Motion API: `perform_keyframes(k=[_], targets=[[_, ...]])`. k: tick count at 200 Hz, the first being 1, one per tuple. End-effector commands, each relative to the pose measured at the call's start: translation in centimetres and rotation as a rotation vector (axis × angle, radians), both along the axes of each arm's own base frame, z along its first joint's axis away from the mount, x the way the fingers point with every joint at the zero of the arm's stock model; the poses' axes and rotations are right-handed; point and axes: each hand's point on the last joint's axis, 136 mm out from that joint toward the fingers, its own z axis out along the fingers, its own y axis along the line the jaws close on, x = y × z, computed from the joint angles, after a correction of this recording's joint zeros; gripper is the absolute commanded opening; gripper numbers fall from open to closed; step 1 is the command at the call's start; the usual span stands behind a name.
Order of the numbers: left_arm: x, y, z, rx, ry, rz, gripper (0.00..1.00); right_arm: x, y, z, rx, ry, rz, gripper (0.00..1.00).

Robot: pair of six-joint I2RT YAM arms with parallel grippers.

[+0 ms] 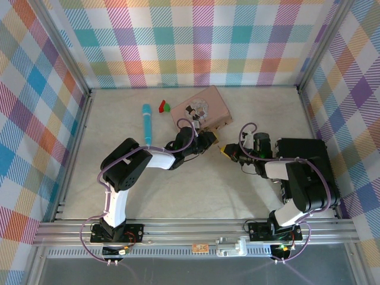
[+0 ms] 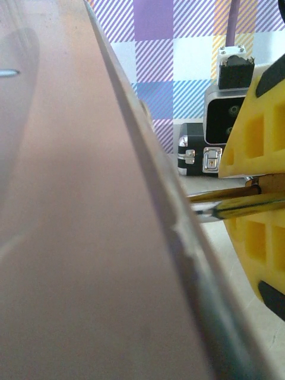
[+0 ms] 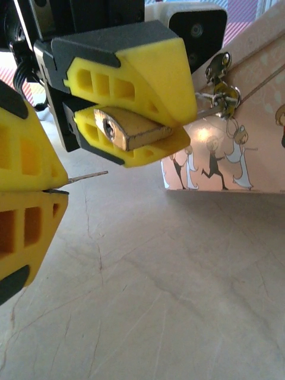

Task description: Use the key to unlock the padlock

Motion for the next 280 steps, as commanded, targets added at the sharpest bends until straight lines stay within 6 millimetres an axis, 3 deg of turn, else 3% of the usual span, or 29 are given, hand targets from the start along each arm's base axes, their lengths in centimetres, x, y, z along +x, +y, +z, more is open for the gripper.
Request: perform_keyframes(k=[1, 204, 280], targets=[[-0.2, -0.4, 1.7, -0.072, -0.026, -0.026, 0.0, 0.8, 0.9, 2.5, 0.044, -0.074, 0.024, 0.0], [-0.1, 0.0, 1.5, -0.052, -0.037, -0.013, 0.0, 1.4, 1.0, 4.6, 0.056, -0.124, -0.001, 0.0], [0.4, 0.4, 1.9, -0.053, -0.051, 0.022, 0.0, 0.9, 0.8, 3.9, 0.053, -0.089, -0.015, 0.0]])
